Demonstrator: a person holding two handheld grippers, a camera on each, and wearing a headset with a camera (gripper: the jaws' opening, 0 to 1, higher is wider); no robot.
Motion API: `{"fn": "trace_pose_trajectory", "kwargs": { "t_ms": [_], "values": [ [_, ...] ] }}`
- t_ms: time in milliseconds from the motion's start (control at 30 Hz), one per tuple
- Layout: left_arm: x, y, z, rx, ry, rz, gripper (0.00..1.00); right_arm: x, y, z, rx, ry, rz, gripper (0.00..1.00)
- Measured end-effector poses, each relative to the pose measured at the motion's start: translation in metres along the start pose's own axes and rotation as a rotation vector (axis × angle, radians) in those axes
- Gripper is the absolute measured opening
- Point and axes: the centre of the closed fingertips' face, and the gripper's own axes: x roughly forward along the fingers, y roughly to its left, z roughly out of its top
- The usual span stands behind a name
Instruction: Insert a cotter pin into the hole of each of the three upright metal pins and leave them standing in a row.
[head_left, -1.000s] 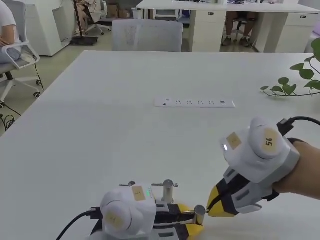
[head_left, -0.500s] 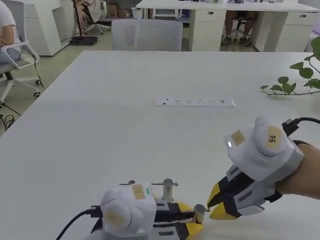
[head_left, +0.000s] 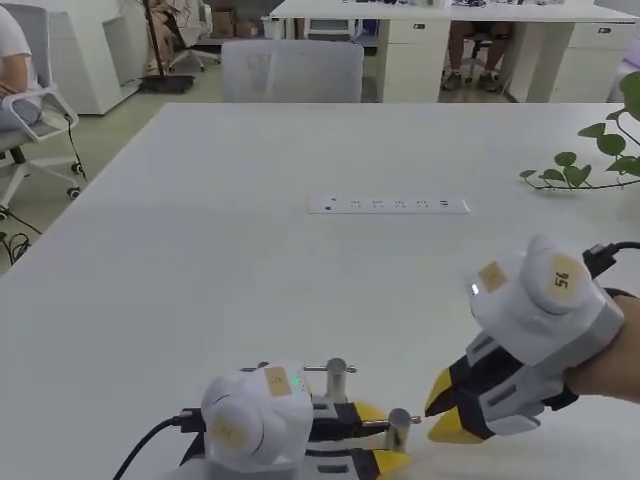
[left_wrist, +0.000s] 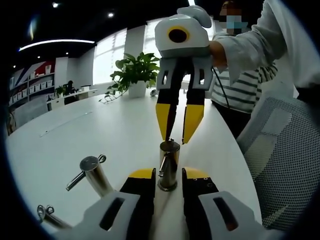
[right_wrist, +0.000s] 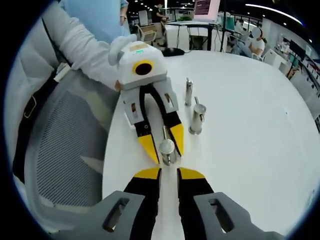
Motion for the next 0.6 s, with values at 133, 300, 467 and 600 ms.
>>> {"fn": "trace_pose_trajectory", "kwargs": {
  "t_ms": [133, 300, 467, 600],
  "values": [
    [-0.005, -0.001, 0.001, -0.004, 0.002, 0.001, 0.23, 0.0, 0.001, 0.001, 0.01, -0.013, -0.001, 0.16],
    [-0.015, -0.002, 0.005, -0.015, 0.005, -0.002, 0.29, 0.001, 0.002, -0.001, 0.029, -0.031, -0.003, 0.19],
    [-0.028, -0.004, 0.01, -0.029, 0.009, -0.003, 0.36, 0.003, 0.004, 0.0, 0.055, -0.061, -0.007, 0.23],
    [-0.041, -0.007, 0.01, -0.029, 0.022, 0.001, 0.39, 0.007, 0.007, 0.001, 0.075, -0.086, -0.003, 0.26]
  ]
}}
